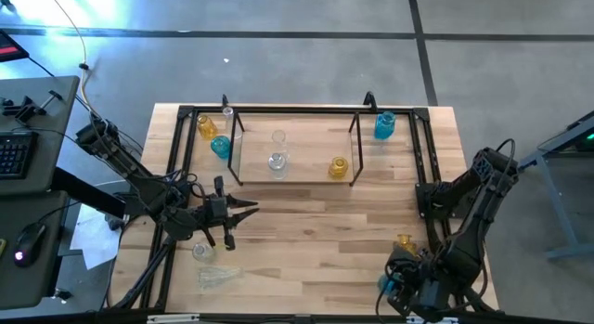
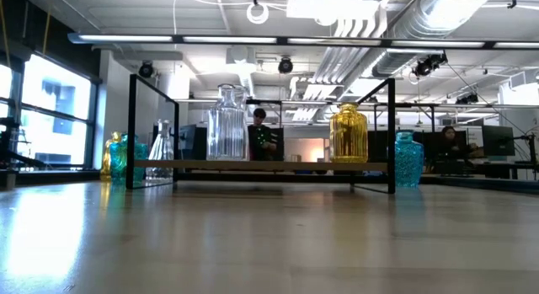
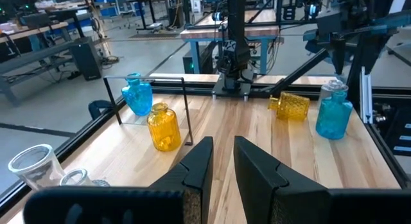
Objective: Sort vases onto shelf
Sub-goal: Put the blue vase on the shelf
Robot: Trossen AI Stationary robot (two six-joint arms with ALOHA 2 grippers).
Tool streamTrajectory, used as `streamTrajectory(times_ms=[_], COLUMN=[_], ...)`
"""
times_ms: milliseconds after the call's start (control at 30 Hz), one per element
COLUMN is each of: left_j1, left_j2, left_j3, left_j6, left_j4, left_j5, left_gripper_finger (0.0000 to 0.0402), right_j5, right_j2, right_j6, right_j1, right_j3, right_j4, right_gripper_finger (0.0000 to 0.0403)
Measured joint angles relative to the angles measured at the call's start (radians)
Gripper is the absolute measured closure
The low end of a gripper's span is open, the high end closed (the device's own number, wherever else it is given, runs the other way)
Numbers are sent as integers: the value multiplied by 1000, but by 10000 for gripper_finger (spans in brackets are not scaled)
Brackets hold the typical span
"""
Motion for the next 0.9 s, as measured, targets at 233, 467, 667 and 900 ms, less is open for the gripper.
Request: streamTrajectory(times_ms=[233,467,667,900], left_j1=[-25,-30,63,187], left_j2=[-56,-123,-204,-325], left_j3=[73,197,270,352], left_j6=[-84,-108,-279,-456], left_j4=[-240,-530,-892,-1287], left_j5=[227,23,-28,-18], left_gripper_finger=[346,346,335,276], right_j5=[119,158,180,197], right_j2=[0,0,0,-1], right_j6=[-104,-161,-164,-190], right_j1=[-8,-24,-23,-23], right_j3=[0,0,0,0], right_j4=[-140,-251,-252,-280], right_gripper_finger=[181,181,181,181])
